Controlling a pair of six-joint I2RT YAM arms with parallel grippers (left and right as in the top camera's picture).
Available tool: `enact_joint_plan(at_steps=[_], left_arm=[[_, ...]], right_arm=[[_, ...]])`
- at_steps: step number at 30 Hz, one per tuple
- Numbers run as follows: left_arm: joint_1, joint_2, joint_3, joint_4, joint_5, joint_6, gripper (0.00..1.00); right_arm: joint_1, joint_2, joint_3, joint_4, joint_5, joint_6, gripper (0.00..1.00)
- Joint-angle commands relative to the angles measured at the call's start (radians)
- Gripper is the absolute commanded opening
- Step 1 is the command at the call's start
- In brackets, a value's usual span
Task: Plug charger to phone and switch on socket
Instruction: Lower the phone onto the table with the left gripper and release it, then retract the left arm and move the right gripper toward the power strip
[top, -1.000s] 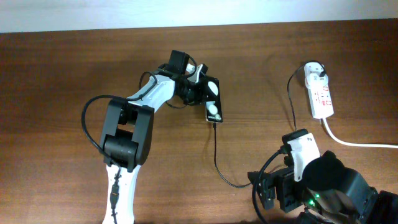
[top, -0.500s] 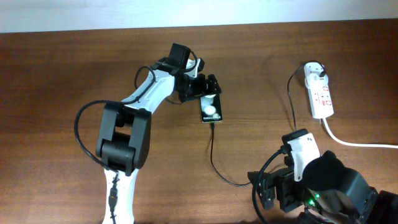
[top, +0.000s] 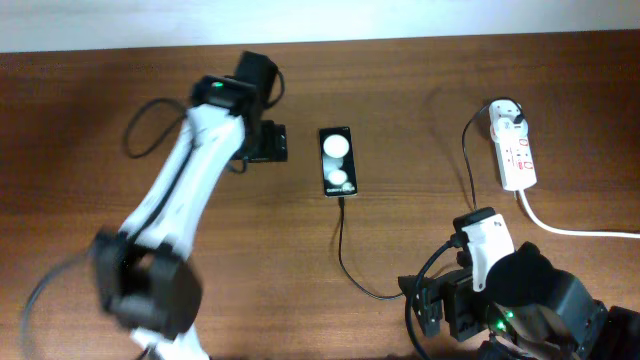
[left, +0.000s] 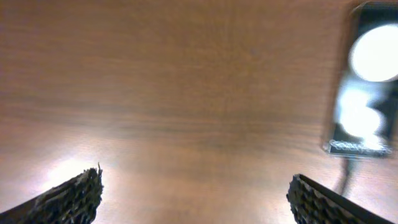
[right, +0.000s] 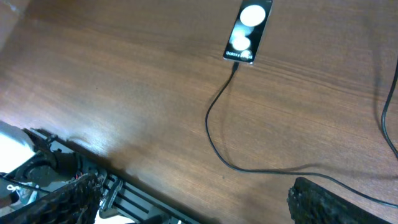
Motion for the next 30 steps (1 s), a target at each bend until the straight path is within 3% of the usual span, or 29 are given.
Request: enact_joint_plan(at_steps=[1,5,7,9,12,15,19,24,30], left_arm=[[0.000,-0.197,0.024,-0.061,-0.065,0.019,0.99],[0.000,-0.369,-0.035,-0.065,-0.168,0.024,0.99],[0.001,-0.456,-0.130,-0.023,-0.212,0.024,0.99],[0.044,-0.586,-0.333,0.108,-0.208,0.023,0.99],[0.223,-0.736,-0.581,0.233,-0.060,0.052,0.99],[0.379,-0.827,-0.682,0.276,0.117,0.101,0.99],[0.465,-1.012,-0.719,0.263,0.283,0.182,0.99],[0.465,-1.258,-0.719,0.185,0.233,0.180,0.99],[0.465,-1.295,-0.719,0.132,0.233,0.181,0.99]], right_arm=[[-0.004,-0.001,0.010,0.003,0.011,0.000,0.99],[-0.004,-0.001,0.010,0.003,0.011,0.000,0.99],[-0.004,-0.001,0.010,0.003,0.011,0.000,0.99],[-0.004,-0.001,0.010,0.003,0.011,0.000,0.99],[-0.004,-0.001,0.010,0.003,0.011,0.000,0.99],[-0.004,-0.001,0.010,0.003,0.011,0.000,0.99],[-0.004,-0.001,0.010,0.003,0.011,0.000,0.99],[-0.004,-0.001,0.010,0.003,0.011,0.000,0.99],[-0.004,-0.001,0.010,0.004,0.011,0.000,0.99]])
